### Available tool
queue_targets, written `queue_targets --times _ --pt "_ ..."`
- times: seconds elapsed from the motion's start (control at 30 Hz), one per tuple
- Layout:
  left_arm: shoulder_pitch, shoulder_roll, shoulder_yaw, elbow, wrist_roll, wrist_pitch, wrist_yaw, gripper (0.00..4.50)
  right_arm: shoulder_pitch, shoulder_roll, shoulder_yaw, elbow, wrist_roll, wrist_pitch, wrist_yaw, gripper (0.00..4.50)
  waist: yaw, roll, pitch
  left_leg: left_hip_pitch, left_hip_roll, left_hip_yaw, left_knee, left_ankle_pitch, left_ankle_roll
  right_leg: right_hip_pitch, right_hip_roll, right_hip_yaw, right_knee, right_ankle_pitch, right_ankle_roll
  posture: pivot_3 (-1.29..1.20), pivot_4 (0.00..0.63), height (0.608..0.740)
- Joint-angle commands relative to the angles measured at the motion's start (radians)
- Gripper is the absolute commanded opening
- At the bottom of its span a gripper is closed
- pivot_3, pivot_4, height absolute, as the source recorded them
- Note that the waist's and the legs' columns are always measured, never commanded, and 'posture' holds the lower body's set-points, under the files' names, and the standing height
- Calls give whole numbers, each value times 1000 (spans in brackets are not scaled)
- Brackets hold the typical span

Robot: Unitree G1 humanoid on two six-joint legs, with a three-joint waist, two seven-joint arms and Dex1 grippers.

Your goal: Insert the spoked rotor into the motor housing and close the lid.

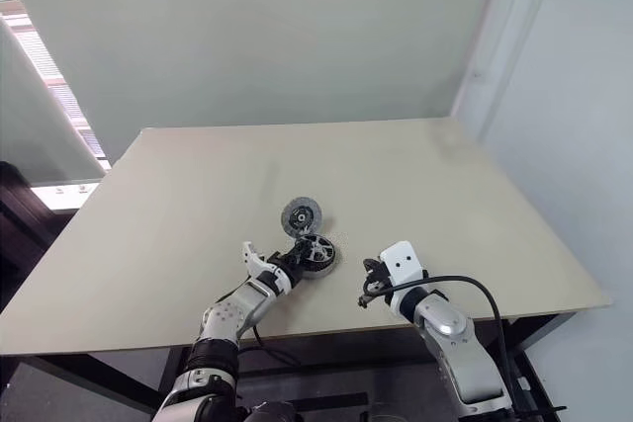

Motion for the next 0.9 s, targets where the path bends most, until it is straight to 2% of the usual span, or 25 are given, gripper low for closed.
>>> queue_targets --times 0.03,0.8,0.87,0.9 --pt "-9 -34 3 3 5 14 -4 342 -15 3 -8 -37 1 -13 -6 0 0 0 0 0 0 0 0 0 0 0 0 0 0 0 0 0 0 740" --pt "-50 -34 10 59 22 -21 16 342 -16 5 -4 -35 2 -14 -11 0 1 1 -1 1 0 0 1 0 0 1 0 0 0 0 0 0 0 740" --pt "-49 -33 9 55 21 -16 19 1056 -17 6 -4 -34 2 -15 -11 0 2 1 -1 1 0 0 1 0 0 1 0 0 0 0 0 0 0 740" --pt "-48 -32 7 52 25 -19 23 1260 -17 6 -4 -32 2 -15 -10 0 2 1 -1 1 0 0 1 0 0 1 0 0 0 0 0 0 0 740"
